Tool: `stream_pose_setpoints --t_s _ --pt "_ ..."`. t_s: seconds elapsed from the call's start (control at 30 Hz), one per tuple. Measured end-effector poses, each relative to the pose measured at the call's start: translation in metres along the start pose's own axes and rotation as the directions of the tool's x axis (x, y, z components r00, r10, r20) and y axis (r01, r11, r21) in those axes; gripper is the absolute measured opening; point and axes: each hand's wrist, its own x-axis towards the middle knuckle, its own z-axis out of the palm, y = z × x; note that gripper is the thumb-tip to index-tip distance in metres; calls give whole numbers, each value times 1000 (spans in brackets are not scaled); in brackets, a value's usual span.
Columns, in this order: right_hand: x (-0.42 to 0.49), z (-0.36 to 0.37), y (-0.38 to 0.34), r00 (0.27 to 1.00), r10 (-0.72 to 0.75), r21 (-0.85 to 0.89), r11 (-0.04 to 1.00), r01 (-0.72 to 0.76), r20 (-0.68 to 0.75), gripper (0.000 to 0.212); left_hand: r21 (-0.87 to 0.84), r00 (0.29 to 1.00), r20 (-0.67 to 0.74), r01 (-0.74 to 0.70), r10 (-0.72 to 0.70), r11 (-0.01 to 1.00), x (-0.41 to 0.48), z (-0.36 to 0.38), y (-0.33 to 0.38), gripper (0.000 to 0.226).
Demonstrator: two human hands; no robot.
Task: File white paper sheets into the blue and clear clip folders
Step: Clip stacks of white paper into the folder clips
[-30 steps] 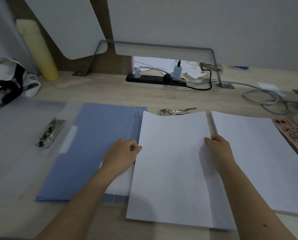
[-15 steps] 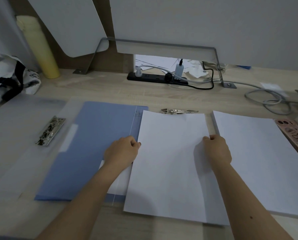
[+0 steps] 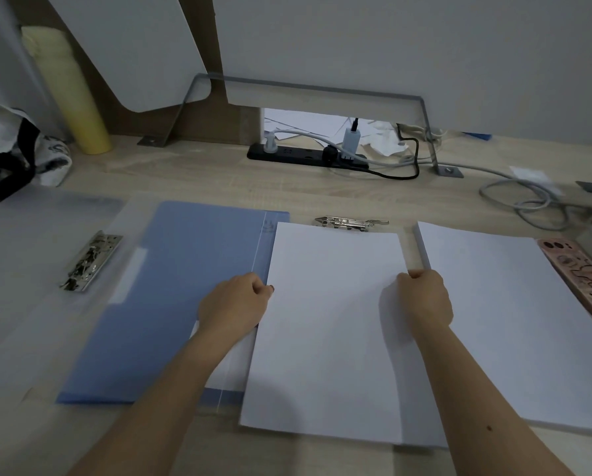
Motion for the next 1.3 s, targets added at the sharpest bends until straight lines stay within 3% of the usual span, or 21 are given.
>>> stream_pose_setpoints --t_s 0.23,0.93,1.07,1.17,1.3 --pt "-7 7 3 982 -160 2 987 161 -97 26 5 999 -23 22 -22 1000 2 2 3 36" --pt "2 12 7 969 -234 -145 964 221 -79 28 114 999 -30 19 -16 993 5 -2 6 31" --pt "-8 13 3 938 -332 -283 913 294 -97 33 169 1000 -9 -1 2 986 6 -5 9 30" --pt "-10 16 9 859 -505 -443 791 423 -81 36 191 990 -43 -122 133 974 9 -5 12 28" --pt "0 22 16 739 -661 -517 680 520 -127 36 173 884 122 -467 452 867 16 3 19 63"
